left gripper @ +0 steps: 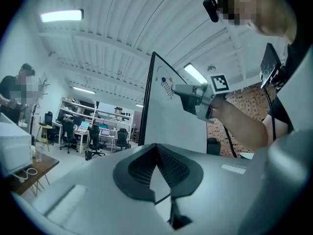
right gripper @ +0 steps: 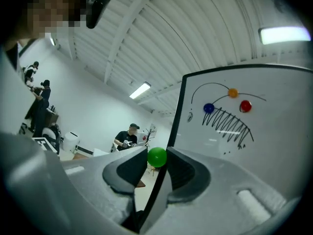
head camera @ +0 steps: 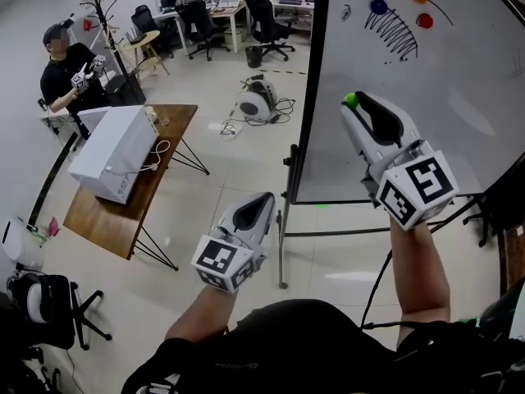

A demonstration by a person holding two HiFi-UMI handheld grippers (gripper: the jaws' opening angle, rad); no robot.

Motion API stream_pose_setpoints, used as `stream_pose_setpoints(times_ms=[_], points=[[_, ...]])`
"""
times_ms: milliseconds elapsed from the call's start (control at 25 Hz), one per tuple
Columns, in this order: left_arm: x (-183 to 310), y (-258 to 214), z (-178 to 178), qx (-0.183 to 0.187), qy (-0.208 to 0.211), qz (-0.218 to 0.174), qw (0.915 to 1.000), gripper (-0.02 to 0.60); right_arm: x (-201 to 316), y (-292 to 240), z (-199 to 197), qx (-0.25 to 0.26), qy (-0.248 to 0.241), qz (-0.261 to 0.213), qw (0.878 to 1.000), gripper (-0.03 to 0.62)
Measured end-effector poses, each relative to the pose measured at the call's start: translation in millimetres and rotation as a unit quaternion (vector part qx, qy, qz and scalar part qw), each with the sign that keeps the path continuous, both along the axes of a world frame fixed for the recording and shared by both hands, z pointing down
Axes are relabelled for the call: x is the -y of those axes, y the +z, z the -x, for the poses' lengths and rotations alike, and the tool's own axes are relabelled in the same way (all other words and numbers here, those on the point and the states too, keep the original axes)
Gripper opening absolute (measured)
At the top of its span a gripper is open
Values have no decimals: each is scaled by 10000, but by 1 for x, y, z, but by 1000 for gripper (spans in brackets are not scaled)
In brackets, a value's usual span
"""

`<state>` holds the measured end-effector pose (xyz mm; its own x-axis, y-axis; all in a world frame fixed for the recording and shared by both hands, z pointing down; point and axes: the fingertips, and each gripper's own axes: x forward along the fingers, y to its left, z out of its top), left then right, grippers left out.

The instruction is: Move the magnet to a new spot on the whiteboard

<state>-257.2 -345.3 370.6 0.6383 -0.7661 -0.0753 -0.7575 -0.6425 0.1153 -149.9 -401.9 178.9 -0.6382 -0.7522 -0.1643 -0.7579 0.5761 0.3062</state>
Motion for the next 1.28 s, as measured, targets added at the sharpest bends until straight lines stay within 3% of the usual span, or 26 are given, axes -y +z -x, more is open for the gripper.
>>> stream_pose_setpoints(times_ms=[280, 600, 1000, 1280], points=[[0, 7, -3, 81, -44, 72, 9999, 15, -38, 54, 3, 472, -299, 448, 9974, 107], [-5, 11, -13, 164, 20, 68, 9998, 15, -68, 114, 3, 450, -440, 813, 9947, 107], [-15, 12, -15, 186, 54, 46, 9998, 15, -92, 192, -28, 364, -196, 1444, 9887, 107], [-23, 10, -22, 226, 258, 64, 9994, 15, -103, 222, -30, 372, -110, 1617, 9861, 107]])
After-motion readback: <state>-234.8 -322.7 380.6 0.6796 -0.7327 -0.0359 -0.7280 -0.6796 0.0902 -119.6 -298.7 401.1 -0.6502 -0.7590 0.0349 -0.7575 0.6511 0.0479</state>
